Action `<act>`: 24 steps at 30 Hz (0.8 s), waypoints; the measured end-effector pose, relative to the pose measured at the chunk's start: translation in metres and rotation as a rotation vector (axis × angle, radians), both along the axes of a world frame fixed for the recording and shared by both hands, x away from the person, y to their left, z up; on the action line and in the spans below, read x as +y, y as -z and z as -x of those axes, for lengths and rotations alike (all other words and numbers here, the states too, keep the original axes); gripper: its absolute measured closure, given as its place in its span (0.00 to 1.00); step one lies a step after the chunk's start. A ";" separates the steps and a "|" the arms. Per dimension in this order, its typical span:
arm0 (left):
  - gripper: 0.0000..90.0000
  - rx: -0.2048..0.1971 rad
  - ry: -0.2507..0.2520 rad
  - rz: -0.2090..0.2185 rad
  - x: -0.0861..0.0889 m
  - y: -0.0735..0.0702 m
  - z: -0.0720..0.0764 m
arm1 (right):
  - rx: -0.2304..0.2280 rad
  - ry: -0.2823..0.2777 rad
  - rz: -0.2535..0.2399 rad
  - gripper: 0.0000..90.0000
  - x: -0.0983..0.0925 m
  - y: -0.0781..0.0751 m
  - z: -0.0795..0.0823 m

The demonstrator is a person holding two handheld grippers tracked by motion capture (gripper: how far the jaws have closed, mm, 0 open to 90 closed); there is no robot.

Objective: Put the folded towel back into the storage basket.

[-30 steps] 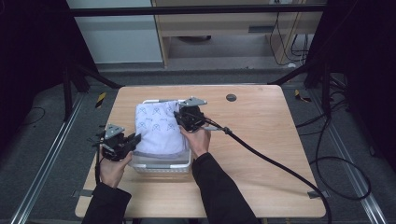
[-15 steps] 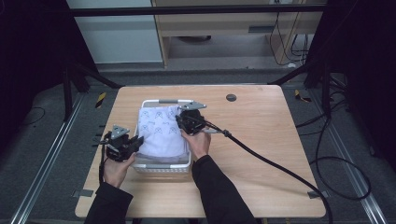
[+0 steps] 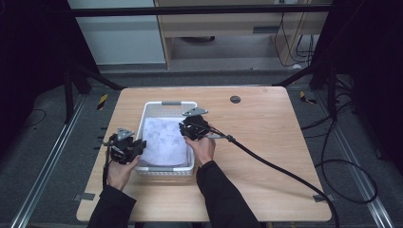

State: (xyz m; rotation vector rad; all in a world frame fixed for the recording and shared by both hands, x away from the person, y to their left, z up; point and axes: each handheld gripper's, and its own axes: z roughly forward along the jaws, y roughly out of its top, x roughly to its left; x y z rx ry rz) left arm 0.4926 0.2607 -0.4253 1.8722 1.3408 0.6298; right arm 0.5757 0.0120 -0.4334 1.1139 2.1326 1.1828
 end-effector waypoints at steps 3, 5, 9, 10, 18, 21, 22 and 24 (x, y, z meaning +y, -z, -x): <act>0.77 -0.011 -0.003 0.010 0.001 -0.003 0.001 | -0.019 0.002 -0.007 0.65 -0.005 -0.003 0.002; 0.77 -0.012 -0.003 0.013 0.001 -0.003 0.001 | -0.026 0.006 -0.014 0.64 -0.008 -0.007 0.003; 0.77 -0.034 0.008 0.035 0.000 -0.009 0.005 | -0.042 0.002 -0.042 0.60 -0.016 -0.016 0.007; 0.76 -0.039 0.010 0.044 0.000 -0.011 0.007 | -0.045 -0.001 -0.046 0.59 -0.018 -0.019 0.008; 0.72 -0.072 0.049 0.085 0.002 -0.023 0.016 | -0.067 -0.012 -0.069 0.39 -0.044 -0.043 0.023; 0.69 -0.080 0.059 0.088 0.002 -0.027 0.018 | -0.077 -0.001 -0.089 0.33 -0.062 -0.050 0.030; 0.68 -0.083 0.062 0.090 0.003 -0.028 0.019 | -0.075 0.004 -0.097 0.31 -0.068 -0.051 0.032; 0.66 -0.090 0.073 0.098 0.003 -0.030 0.021 | -0.085 0.014 -0.102 0.29 -0.081 -0.054 0.037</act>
